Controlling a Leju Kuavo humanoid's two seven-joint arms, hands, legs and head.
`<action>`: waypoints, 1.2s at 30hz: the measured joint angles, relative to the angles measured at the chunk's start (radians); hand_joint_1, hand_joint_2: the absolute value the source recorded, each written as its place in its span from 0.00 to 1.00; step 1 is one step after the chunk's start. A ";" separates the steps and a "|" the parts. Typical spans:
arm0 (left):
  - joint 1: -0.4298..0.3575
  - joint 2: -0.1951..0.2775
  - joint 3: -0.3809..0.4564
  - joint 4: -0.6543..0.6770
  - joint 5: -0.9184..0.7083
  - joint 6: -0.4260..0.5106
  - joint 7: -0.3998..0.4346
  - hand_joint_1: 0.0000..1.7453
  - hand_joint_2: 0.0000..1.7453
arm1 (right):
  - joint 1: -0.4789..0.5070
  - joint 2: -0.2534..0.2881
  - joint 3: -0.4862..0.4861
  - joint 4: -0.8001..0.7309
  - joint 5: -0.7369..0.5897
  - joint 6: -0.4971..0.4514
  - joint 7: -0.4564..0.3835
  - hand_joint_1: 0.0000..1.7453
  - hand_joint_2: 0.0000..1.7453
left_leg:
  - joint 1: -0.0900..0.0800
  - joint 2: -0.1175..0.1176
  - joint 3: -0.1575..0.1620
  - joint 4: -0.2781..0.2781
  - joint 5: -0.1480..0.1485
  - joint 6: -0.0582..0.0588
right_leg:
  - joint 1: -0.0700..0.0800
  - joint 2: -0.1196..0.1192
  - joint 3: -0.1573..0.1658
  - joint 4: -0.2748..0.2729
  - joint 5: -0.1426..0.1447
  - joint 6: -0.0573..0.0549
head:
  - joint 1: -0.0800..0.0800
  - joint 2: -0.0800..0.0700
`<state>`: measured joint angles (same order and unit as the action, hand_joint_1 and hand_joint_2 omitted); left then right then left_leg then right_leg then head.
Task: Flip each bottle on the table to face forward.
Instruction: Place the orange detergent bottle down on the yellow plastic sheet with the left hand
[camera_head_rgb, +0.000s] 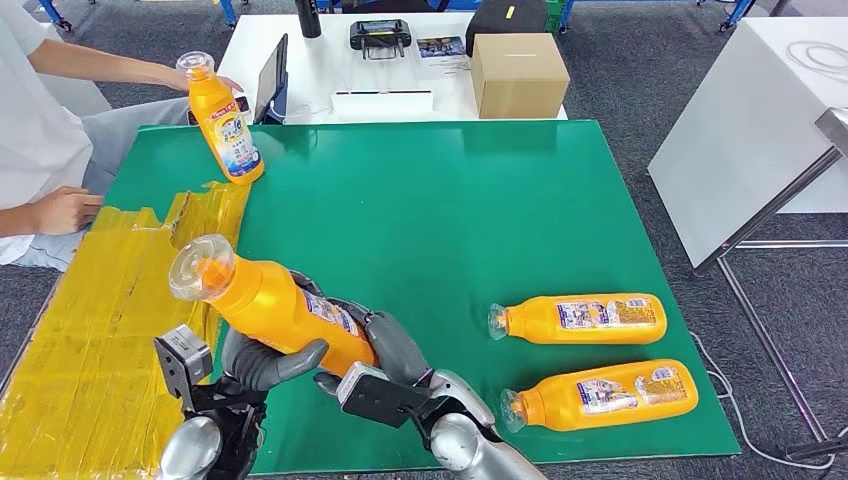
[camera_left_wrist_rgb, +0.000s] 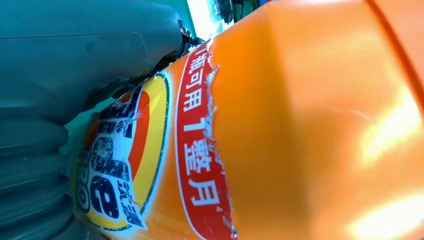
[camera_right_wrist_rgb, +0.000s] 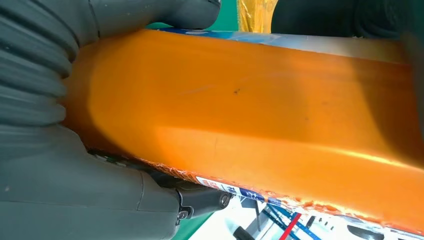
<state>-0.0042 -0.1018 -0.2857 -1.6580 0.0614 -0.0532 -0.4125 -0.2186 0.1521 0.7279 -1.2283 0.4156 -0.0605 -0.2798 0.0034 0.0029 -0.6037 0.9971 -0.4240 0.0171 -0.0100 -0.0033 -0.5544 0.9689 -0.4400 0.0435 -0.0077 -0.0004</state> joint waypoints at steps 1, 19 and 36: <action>0.000 -0.001 0.000 0.000 0.001 0.003 -0.002 1.00 1.00 | 0.001 0.001 0.000 0.000 -0.006 -0.007 -0.001 0.30 1.00 | 0.000 0.000 0.000 0.000 0.000 0.000 | 0.000 0.000 0.000 0.000 0.000 0.000 | 0.000 0.000; -0.075 0.042 0.088 0.079 -1.184 0.688 0.253 1.00 1.00 | 0.170 -0.004 -0.229 -0.198 -0.330 -0.078 -0.069 0.00 1.00 | 0.000 0.000 0.000 0.000 0.000 0.000 | 0.000 0.000 0.000 0.000 0.000 0.000 | 0.000 0.000; -0.235 0.268 0.031 0.600 -1.630 0.550 0.623 1.00 1.00 | 0.233 -0.013 -0.335 -0.468 -0.309 -0.058 -0.092 0.00 1.00 | 0.000 0.004 0.000 0.000 0.000 0.000 | 0.000 0.001 -0.001 0.000 0.000 0.000 | 0.000 0.000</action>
<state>-0.2394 0.1663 -0.2549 -1.0577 -1.5690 0.4964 0.2104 0.0143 0.1393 0.3924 -1.6960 0.1069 -0.1190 -0.3717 0.0038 0.0070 -0.6041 0.9970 -0.4241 0.0169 -0.0097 -0.0019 -0.5553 0.9692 -0.4399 0.0434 -0.0072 -0.0004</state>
